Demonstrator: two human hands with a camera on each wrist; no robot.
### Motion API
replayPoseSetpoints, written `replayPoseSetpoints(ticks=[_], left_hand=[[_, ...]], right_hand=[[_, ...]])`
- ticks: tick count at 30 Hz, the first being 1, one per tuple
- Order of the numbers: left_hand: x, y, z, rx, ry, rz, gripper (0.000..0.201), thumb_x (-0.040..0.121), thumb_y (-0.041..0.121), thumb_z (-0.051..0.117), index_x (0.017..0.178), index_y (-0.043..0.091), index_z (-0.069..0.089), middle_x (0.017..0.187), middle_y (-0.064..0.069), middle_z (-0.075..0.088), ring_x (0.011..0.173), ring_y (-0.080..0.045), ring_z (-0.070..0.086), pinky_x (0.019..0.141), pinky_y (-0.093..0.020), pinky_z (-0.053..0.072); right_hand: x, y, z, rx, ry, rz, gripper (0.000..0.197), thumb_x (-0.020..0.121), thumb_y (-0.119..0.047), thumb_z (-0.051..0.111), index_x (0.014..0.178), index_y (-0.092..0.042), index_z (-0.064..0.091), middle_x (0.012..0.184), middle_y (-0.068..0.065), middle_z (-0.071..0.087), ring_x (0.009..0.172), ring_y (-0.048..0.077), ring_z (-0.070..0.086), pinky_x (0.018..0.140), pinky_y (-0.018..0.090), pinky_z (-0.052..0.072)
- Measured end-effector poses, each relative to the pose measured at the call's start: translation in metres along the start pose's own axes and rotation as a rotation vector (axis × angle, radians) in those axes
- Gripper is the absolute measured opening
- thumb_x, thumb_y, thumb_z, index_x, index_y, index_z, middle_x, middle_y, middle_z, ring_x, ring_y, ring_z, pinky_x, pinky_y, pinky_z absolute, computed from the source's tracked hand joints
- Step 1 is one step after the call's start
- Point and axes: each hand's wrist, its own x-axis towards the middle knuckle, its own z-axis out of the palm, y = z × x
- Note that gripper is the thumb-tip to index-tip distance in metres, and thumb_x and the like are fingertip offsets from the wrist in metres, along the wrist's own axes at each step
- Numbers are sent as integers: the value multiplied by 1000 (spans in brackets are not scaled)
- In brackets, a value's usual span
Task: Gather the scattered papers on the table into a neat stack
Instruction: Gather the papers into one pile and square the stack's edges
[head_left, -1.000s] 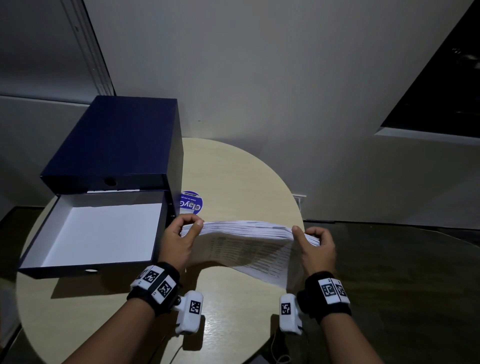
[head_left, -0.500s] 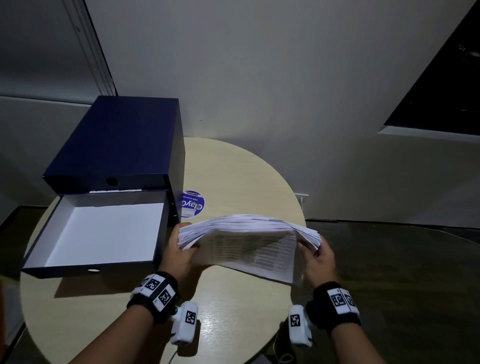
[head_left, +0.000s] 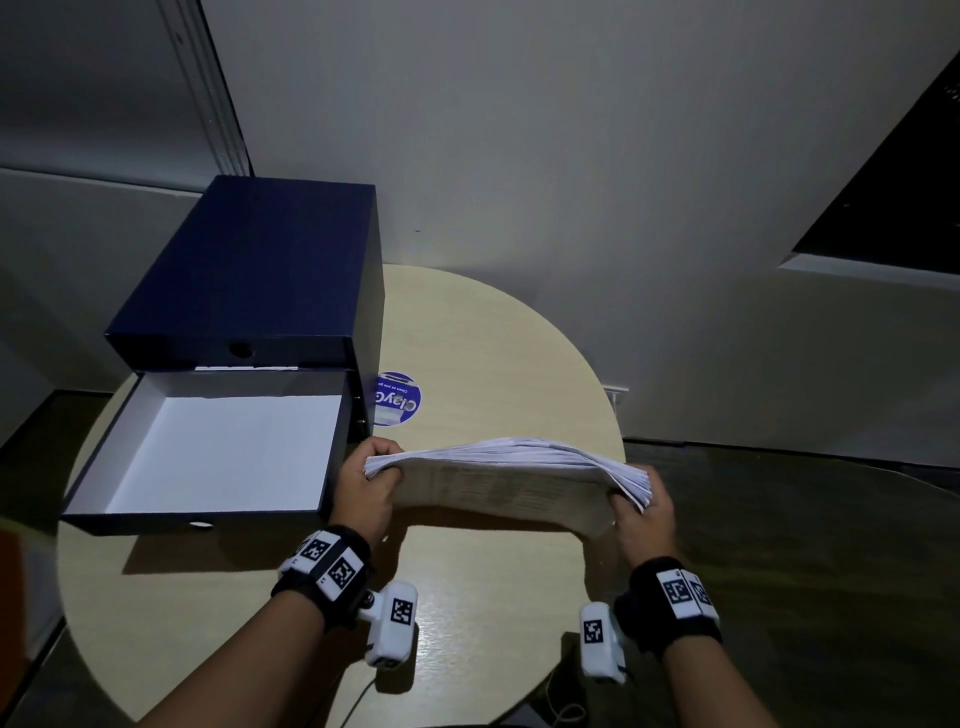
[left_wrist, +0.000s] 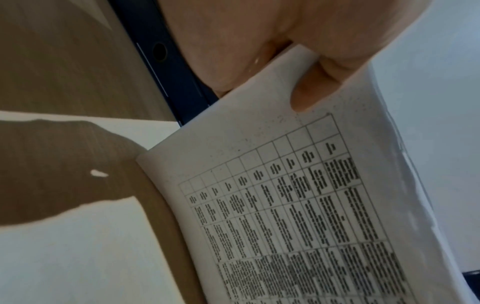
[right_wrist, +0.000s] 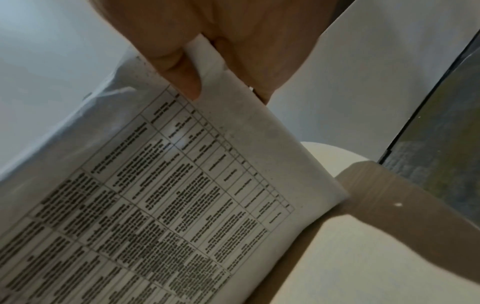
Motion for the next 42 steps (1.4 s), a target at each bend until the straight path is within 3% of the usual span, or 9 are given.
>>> replayPoseSetpoints(ticks=[3, 9, 15, 26, 30, 32, 35, 38, 42], left_hand=[[-3, 3, -1, -49, -21, -28, 22, 83, -3, 56, 83, 19, 59, 95, -8, 60, 95, -31, 55, 77, -51, 50], [-10, 18, -4, -193, -80, 102, 28, 73, 21, 69, 97, 10, 60, 106, -12, 61, 99, -20, 57, 85, -38, 48], [-1, 21, 1, -90, -8, 112, 7, 87, 8, 69, 88, 10, 62, 92, 2, 65, 90, -11, 58, 80, -29, 44], [3, 24, 3, -65, 21, 133, 6, 87, 4, 67, 88, 5, 61, 89, 0, 65, 84, -1, 58, 79, -23, 44], [5, 22, 4, -42, 44, 119, 8, 89, 16, 68, 89, 10, 62, 96, -5, 67, 90, -13, 59, 81, -32, 46], [3, 21, 0, -83, -5, 140, 22, 84, 27, 72, 97, 13, 62, 102, -6, 66, 95, -17, 60, 86, -37, 51], [-2, 13, -11, -15, -193, 208, 60, 68, 28, 83, 120, 23, 53, 118, 0, 62, 111, -10, 59, 94, -25, 49], [-2, 4, -14, 218, -185, 255, 60, 72, -4, 78, 104, 41, 55, 107, 4, 64, 100, -8, 62, 83, -22, 52], [2, 4, -13, 354, -107, 336, 42, 80, -5, 69, 81, 35, 58, 85, 6, 67, 82, -11, 62, 68, -20, 46]], right_hand=[[-1, 0, -5, 32, -11, 31, 31, 86, 11, 57, 107, -12, 56, 93, -1, 61, 91, 21, 59, 69, 25, 47], [-2, -11, 2, 90, 118, 16, 45, 78, -21, 79, 116, -24, 55, 108, -6, 57, 97, 15, 57, 80, 36, 53], [8, -20, 21, -103, 259, 125, 49, 56, -66, 78, 80, -28, 58, 96, -2, 63, 92, 24, 62, 78, 48, 59], [17, -31, 22, -250, 287, 120, 46, 58, -61, 80, 77, -26, 57, 98, -4, 56, 90, 22, 59, 84, 47, 55], [18, -26, 21, -268, 288, 90, 46, 56, -62, 78, 76, -26, 57, 95, -5, 57, 91, 22, 58, 84, 49, 55], [18, -26, 19, -263, 275, 87, 46, 59, -63, 77, 78, -26, 58, 96, -4, 58, 92, 22, 59, 85, 49, 55], [15, -29, 18, -237, 231, 82, 42, 68, -67, 67, 82, -28, 59, 97, -4, 60, 94, 21, 59, 86, 51, 55], [9, -39, 16, -374, 185, -10, 43, 78, -65, 53, 92, -25, 60, 103, -5, 58, 102, 23, 59, 95, 51, 50], [-3, -69, 33, -896, 19, -519, 58, 78, -63, 53, 126, -32, 50, 141, -4, 45, 136, 21, 40, 118, 53, 14]])
